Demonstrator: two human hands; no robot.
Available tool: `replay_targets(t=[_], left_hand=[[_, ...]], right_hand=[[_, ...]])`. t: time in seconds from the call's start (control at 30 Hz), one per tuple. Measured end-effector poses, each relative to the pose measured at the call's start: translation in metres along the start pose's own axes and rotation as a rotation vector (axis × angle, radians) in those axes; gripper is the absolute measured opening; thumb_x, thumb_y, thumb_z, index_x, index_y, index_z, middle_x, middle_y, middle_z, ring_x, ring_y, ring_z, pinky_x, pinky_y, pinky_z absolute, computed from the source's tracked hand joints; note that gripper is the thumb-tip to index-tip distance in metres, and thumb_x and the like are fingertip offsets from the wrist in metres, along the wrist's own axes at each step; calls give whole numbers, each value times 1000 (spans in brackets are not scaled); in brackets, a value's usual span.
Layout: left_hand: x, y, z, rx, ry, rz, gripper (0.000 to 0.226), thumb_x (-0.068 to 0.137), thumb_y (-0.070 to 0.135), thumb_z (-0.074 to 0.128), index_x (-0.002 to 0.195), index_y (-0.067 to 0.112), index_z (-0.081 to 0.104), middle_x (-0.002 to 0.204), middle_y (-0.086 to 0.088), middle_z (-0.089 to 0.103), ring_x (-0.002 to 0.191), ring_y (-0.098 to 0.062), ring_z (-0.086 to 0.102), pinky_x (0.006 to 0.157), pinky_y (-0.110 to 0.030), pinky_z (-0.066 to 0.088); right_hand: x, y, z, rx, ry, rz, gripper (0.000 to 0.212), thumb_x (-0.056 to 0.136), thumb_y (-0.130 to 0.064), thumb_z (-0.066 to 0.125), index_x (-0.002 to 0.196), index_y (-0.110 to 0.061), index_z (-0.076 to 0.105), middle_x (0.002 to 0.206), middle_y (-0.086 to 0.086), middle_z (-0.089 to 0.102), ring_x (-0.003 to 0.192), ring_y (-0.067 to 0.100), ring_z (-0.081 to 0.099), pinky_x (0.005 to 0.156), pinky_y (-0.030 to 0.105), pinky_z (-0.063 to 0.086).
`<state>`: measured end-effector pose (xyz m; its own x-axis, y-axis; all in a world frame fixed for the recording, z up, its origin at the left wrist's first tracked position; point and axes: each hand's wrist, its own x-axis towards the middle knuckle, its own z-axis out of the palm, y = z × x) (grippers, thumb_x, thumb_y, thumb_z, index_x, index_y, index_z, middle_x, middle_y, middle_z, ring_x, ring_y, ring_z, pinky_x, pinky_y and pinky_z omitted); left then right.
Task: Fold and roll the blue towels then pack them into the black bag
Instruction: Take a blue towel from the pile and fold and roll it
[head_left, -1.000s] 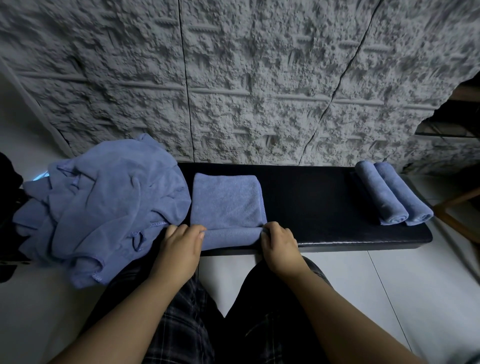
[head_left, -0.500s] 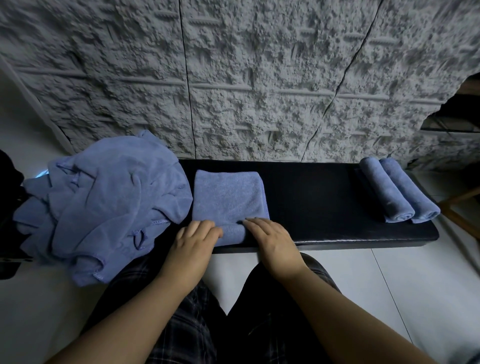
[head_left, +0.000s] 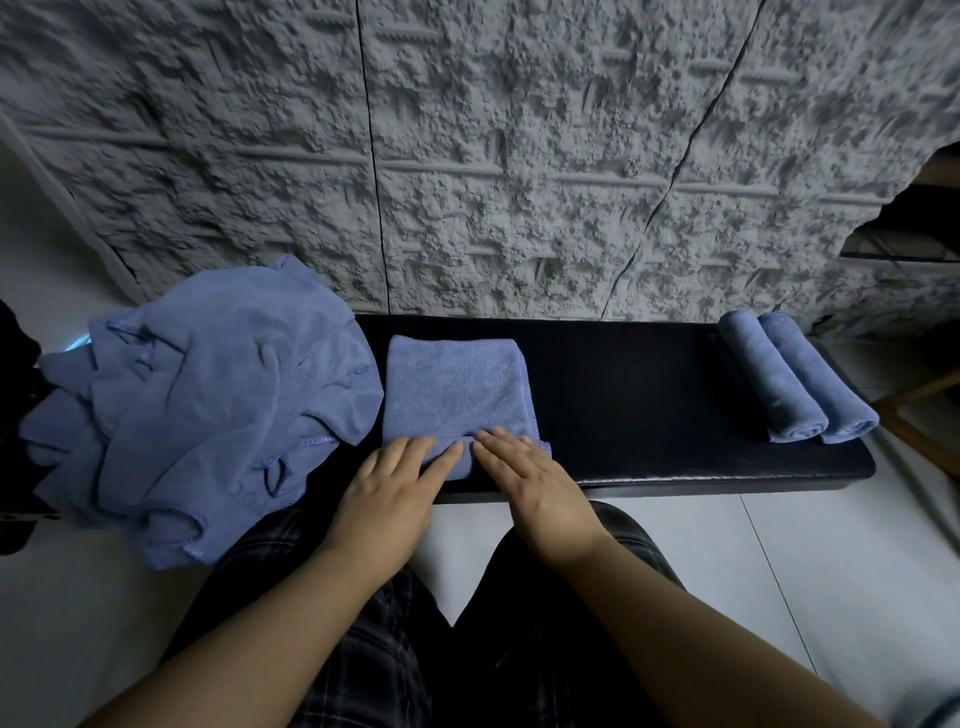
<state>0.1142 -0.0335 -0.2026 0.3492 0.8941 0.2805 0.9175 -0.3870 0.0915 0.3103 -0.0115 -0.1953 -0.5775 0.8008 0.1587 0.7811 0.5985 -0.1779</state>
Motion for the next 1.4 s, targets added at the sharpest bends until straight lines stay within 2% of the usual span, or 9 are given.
replay_targets(t=[0.1, 0.23, 0.3, 0.4, 0.5, 0.67, 0.83, 1.1, 1.4], left_hand=[[-1, -1, 4, 17, -30, 33, 57, 74, 10, 39, 130, 11, 50, 127, -4, 57, 117, -23, 54, 100, -36, 36], [3, -3, 7, -25, -44, 18, 69, 64, 5, 72, 129, 8, 51, 130, -5, 57, 120, -22, 54, 103, -37, 28], [2, -3, 5, -43, 0, 20, 61, 67, -1, 62, 127, 9, 55, 128, -5, 59, 117, -21, 57, 104, -32, 32], [1, -4, -2, -50, 48, -18, 70, 50, -12, 61, 118, 6, 63, 119, -6, 64, 108, -21, 62, 87, -30, 51], [0, -5, -4, -62, 8, -70, 89, 28, -17, 71, 114, 4, 63, 112, -6, 62, 105, -20, 51, 72, -31, 55], [2, -9, 4, -106, -6, -129, 76, 44, -4, 83, 116, 5, 60, 108, -5, 50, 101, -20, 45, 67, -33, 56], [6, -17, 4, -109, -45, -134, 84, 33, -13, 79, 113, 7, 63, 101, -2, 45, 84, -19, 51, 58, -24, 54], [-8, -26, -8, -406, -45, -205, 37, 78, -2, 63, 113, 9, 57, 105, 0, 54, 99, -16, 50, 90, -27, 42], [-9, -27, -12, -632, -95, -449, 30, 91, 17, 54, 120, 13, 54, 105, -3, 48, 102, -15, 46, 88, -26, 38]], right_hand=[[3, 2, 5, -78, -57, 42, 60, 78, -8, 29, 132, -9, 53, 137, 5, 54, 129, 20, 48, 107, 41, 28], [2, 5, 8, -16, -63, 51, 60, 82, 0, 45, 141, -12, 42, 146, 3, 43, 137, 16, 31, 112, 38, 17], [2, 6, 7, 55, -27, 84, 67, 79, 5, 58, 142, -14, 42, 146, 3, 43, 137, 20, 34, 113, 37, 18], [1, 3, 3, 86, 18, 167, 69, 67, 3, 74, 131, -11, 54, 127, 8, 57, 115, 26, 57, 98, 34, 46], [2, -1, -1, 58, 13, 163, 68, 59, 0, 79, 123, -9, 59, 115, 6, 60, 103, 24, 60, 85, 33, 54], [5, 2, -6, 61, 2, 190, 67, 61, 4, 74, 125, -9, 59, 116, 6, 62, 103, 28, 61, 88, 38, 53], [7, -5, -14, 49, -100, 204, 69, 85, 1, 52, 148, -14, 27, 146, 2, 35, 134, 20, 31, 109, 26, 26], [0, 2, -21, 355, -109, 365, 38, 86, -2, 45, 122, -11, 50, 114, 10, 55, 101, 21, 49, 84, 21, 35], [-6, 2, -25, 518, -51, 428, 27, 93, -11, 50, 118, -9, 58, 106, 0, 48, 94, 13, 49, 77, 2, 33]])
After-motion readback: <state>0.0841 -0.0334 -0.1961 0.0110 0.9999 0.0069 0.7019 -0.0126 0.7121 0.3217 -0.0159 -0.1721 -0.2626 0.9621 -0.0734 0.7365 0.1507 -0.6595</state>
